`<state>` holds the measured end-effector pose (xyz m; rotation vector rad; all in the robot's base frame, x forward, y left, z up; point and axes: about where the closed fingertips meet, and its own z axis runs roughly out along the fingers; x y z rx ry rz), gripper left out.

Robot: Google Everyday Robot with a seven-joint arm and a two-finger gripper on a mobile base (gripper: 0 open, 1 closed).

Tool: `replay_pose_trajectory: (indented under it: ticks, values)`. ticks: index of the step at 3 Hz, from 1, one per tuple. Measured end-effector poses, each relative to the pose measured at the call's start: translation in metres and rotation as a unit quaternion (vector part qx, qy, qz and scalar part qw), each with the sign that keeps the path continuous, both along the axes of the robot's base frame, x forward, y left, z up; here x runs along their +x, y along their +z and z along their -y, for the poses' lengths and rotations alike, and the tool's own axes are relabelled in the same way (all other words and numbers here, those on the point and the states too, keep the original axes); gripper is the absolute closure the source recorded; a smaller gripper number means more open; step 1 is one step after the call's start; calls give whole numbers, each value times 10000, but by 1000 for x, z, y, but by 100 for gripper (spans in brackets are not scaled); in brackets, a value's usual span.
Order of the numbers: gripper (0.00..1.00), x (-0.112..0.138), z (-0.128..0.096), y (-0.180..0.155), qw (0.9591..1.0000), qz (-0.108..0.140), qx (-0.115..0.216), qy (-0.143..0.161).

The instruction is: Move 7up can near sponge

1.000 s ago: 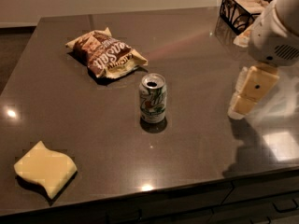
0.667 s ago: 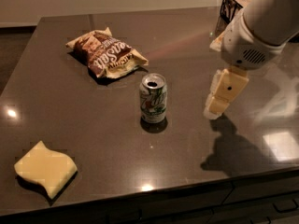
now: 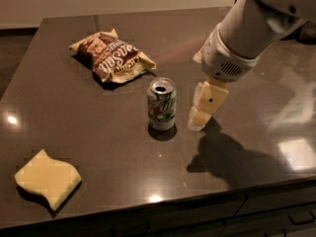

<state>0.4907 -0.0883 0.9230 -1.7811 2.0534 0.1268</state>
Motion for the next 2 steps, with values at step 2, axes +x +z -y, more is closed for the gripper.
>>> replay_pose_trajectory:
  ticks: [2]
  values:
    - [0, 3, -45, -18, 9990, -115, 151, 408]
